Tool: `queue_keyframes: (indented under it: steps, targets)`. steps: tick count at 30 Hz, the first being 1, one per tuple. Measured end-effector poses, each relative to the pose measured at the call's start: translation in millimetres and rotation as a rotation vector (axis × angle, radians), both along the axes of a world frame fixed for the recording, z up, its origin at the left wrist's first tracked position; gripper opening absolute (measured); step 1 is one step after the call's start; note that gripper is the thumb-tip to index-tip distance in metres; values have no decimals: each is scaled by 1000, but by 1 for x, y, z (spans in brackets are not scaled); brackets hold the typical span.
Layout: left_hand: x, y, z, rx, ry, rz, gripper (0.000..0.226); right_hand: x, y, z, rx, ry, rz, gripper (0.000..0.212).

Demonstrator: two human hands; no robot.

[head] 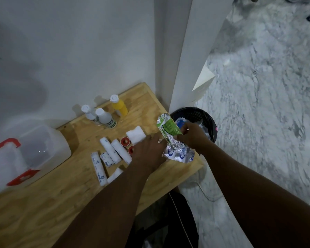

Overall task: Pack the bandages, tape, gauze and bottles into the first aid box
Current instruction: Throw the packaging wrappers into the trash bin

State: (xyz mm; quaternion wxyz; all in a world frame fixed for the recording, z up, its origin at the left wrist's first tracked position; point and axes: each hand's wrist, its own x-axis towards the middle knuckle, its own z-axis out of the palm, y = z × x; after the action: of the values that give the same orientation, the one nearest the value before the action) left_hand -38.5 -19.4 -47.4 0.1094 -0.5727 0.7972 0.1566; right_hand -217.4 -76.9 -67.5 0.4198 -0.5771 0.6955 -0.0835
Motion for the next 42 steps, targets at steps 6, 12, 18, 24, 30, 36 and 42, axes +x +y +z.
queue_keyframes:
  steps: [6,12,18,24,30,36,42]
  targets:
    - [-11,-13,0,55,0,-71,71,-17,4,-2,-19,-77,-148,40]
    - [-19,-18,3,67,-19,-39,69,-32,8,-6,-13,-143,-266,34]
    - [-24,-34,2,275,362,238,6,-53,-2,-1,-67,-217,-532,22]
    - [-64,-94,19,178,464,408,9,-103,-28,2,-60,-273,-879,15]
    - [-122,-149,-1,215,221,327,10,-150,-42,-34,93,-292,-969,10]
    - [-174,-168,-54,288,65,211,26,-168,-50,-94,198,-227,-931,18]
    - [-193,-171,-123,358,9,150,34,-160,-52,-155,291,-208,-875,23]
